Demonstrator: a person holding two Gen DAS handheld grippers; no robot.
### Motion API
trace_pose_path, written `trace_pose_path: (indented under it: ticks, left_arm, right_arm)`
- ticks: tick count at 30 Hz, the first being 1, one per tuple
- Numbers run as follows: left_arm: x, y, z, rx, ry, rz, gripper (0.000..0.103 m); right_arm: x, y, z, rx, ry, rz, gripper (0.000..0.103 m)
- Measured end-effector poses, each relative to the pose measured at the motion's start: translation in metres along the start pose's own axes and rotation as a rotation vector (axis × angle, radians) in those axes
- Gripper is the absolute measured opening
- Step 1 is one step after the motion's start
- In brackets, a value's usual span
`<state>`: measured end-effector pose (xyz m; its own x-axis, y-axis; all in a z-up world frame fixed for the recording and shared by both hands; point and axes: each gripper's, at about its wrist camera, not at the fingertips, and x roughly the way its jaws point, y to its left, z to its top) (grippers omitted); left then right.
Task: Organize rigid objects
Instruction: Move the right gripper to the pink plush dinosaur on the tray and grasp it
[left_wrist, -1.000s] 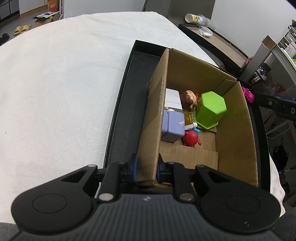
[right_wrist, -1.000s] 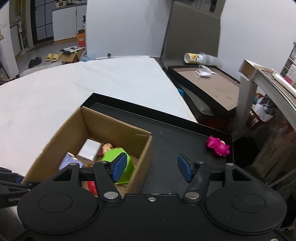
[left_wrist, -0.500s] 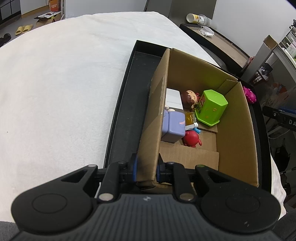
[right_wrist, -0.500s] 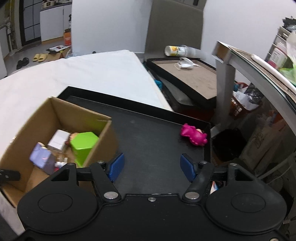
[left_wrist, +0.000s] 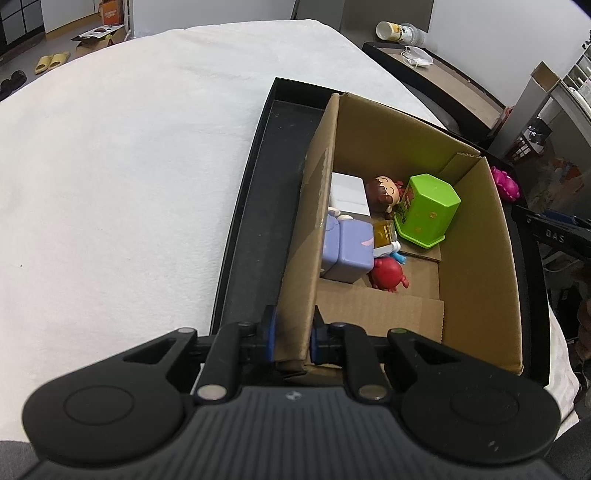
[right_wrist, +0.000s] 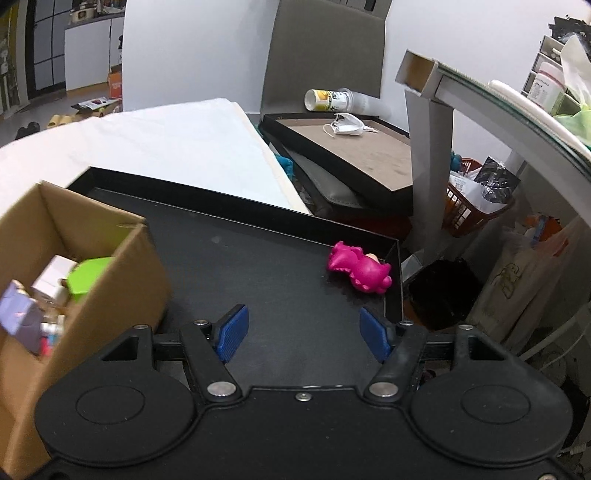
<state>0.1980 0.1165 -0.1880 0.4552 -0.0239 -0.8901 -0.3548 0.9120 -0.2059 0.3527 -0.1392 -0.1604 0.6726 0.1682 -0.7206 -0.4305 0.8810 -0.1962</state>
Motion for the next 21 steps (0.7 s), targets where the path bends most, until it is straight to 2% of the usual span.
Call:
trace_pose_path:
  ticks: [5, 21]
  left_arm:
    - [0.001, -0.005, 0.001, 0.011, 0.004, 0.022, 0.015]
    - [0.009, -0.014, 0.004, 0.037, 0.034, 0.067, 0.014]
  right_arm:
    - [0.014, -0.01, 0.003, 0.02, -0.009, -0.018, 0.066]
    - [0.053, -0.021, 0.018, -0.036, -0.053, -0.081, 0.065]
